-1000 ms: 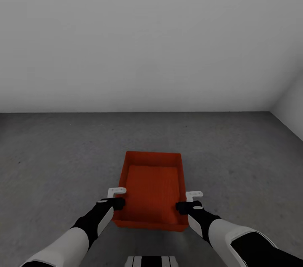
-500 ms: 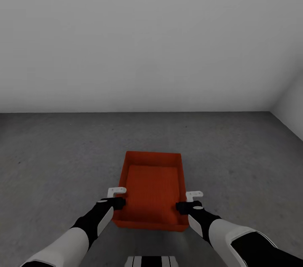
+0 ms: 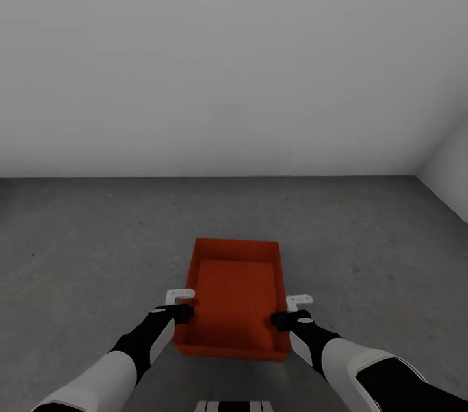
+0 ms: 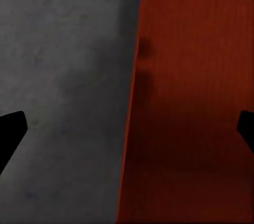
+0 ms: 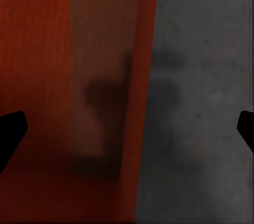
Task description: Move the two storage containers from the living room to the garage. In the garage, place one container on the floor and stack the other container on top of it (either order is fine).
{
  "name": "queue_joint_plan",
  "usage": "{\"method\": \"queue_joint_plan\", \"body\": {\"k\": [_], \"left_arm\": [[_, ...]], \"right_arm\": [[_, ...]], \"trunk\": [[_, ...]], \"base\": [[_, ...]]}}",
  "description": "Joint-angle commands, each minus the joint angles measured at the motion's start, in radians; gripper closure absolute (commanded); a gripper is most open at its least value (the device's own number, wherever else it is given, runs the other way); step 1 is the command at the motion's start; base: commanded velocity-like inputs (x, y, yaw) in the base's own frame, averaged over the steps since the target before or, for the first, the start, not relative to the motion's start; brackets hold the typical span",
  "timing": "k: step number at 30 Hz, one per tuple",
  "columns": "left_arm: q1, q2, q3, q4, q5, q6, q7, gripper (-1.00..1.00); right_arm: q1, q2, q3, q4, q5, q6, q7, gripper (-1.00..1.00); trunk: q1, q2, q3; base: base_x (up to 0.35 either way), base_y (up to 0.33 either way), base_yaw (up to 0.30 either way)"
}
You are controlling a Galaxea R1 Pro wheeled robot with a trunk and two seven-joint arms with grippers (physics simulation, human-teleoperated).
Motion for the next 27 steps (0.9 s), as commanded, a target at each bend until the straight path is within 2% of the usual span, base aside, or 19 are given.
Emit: {"method": "queue_joint_plan", "body": {"k": [1, 17, 27], "left_arm": [[0.000, 0.001, -0.008, -0.002, 0.011, 0.005, 0.008, -1.00], [0.000, 0.001, -0.008, -0.002, 0.011, 0.005, 0.008, -1.00], [0.000, 0.002, -0.010, -0.001, 0.010, 0.004, 0.008, -1.00]], "right_arm": [[-0.001, 0.001, 0.008, 0.002, -0.010, -0.004, -0.002, -1.00], [-0.001, 0.000, 0.008, 0.002, -0.012, -0.005, -0.003, -1.00], [-0.001, -0.009, 0.008, 0.002, -0.011, -0.009, -0.004, -1.00]], "trunk": [[-0.004, 0.007, 0.002], [-0.065, 0.119, 0.053], [-0.104, 0.189, 0.084]], "base": [[0.000, 0.000, 0.000], [0.000, 0.000, 0.000], [0.000, 0.000, 0.000]]}}
